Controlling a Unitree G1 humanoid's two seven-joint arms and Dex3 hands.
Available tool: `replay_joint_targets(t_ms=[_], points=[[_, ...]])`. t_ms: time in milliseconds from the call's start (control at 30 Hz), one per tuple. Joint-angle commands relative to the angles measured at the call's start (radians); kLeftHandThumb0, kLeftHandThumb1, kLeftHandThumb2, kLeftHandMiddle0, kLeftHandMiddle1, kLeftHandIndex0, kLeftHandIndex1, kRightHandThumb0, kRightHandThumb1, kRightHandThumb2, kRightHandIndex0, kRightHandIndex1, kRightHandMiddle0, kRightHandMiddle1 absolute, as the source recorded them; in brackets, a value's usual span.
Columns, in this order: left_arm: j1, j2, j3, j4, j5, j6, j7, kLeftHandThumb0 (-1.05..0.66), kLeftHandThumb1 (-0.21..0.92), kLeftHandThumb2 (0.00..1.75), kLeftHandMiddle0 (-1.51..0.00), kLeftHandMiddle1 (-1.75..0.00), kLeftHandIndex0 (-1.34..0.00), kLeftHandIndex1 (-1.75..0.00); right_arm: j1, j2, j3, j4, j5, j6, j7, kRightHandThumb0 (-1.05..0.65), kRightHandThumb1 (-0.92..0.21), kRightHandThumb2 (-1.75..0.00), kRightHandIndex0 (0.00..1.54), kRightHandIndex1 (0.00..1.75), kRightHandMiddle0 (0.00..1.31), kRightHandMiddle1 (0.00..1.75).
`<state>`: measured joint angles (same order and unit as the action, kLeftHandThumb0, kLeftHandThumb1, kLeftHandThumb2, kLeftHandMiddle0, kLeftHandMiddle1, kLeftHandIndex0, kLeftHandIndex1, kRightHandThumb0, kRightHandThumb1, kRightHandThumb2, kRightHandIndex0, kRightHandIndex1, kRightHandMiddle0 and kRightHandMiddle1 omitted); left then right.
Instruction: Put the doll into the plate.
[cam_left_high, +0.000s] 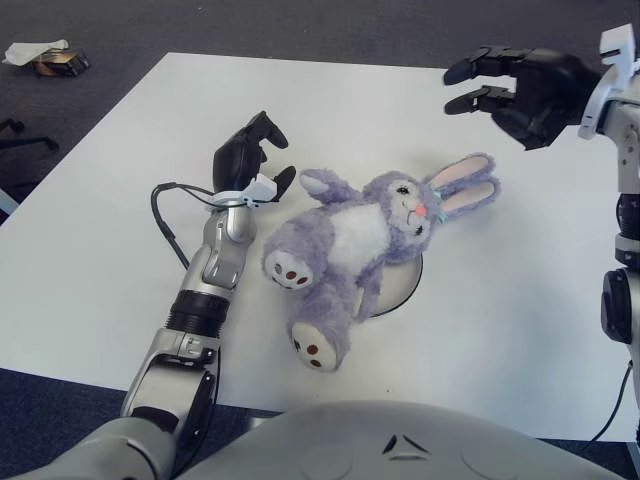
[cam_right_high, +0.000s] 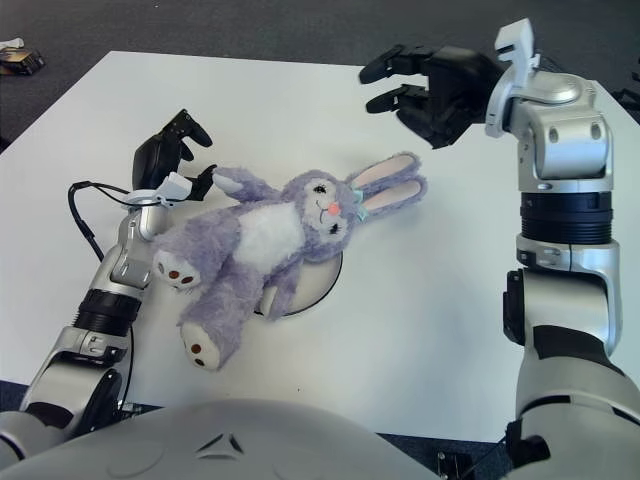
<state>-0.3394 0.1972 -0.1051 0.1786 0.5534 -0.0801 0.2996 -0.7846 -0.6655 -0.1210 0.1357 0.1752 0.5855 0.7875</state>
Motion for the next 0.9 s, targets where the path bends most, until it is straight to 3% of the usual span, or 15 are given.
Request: replay_joint_targets(t_ms=[0,100,200,300,400,500,667,867], points=[[-0.016,-0.002,0.014,0.020,-0.053,0.002,-0.034,-0.01,0.23,1.43,-0.57,-1.75,-0.55,-1.75,0.182,0.151,-0.089,-0.099,-0.009,-0.132,-0.219,-0.06,-0.11,-1.42,0.12,1.15,0.01,1.41],[-0.017,-0.004,0.021,0.023,-0.089,-0.005,-0.054,-0.01,0.23,1.43,-0.57,-1.75,-0.55,-1.75,0.240,0.226,-0.112,-0.138,-0.016,-0.200,-0.335,-0.10,-0.17,-1.39,0.17,1.21,0.06,1.49],[-0.019,-0.007,0.031,0.036,-0.140,-0.025,-0.079,-0.01,0.23,1.43,-0.57,-1.75,-0.55,-1.75,0.276,0.292,-0.125,-0.153,-0.047,-0.287,-0.463,-0.29,-0.51,-1.02,0.22,1.27,0.24,1.66],[-0.019,-0.009,0.041,0.050,-0.186,-0.047,-0.099,-0.01,0.22,1.43,-0.57,-1.75,-0.55,-1.75,0.294,0.334,-0.133,-0.149,-0.076,-0.351,-0.562,-0.35,-0.63,-0.90,0.26,1.29,0.30,1.72],[-0.026,-0.014,0.052,0.068,-0.234,-0.063,-0.123,-0.01,0.22,1.43,-0.57,-1.75,-0.56,-1.75,0.330,0.363,-0.163,-0.121,-0.097,-0.453,-0.647,-0.37,-0.67,-0.86,0.35,1.33,0.32,1.74],[-0.031,-0.017,0.058,0.086,-0.263,-0.072,-0.138,-0.01,0.22,1.43,-0.57,-1.75,-0.56,-1.75,0.386,0.373,-0.196,-0.093,-0.097,-0.551,-0.681,-0.12,-0.61,-0.88,0.46,1.39,0.33,1.74],[-0.051,-0.015,0.080,0.149,-0.328,-0.105,-0.178,-0.01,0.23,1.43,-0.57,-1.75,-0.55,-1.75,0.495,0.421,-0.218,-0.065,-0.121,-0.722,-0.763,-0.03,-0.54,-0.97,0.53,1.46,0.34,1.75],[-0.072,-0.030,0.115,0.213,-0.419,-0.146,-0.226,-0.01,0.25,1.41,-0.55,-1.75,-0.54,-1.75,0.540,0.451,-0.214,-0.025,-0.152,-0.813,-0.845,-0.01,-0.48,-1.05,0.54,1.52,0.36,1.75]])
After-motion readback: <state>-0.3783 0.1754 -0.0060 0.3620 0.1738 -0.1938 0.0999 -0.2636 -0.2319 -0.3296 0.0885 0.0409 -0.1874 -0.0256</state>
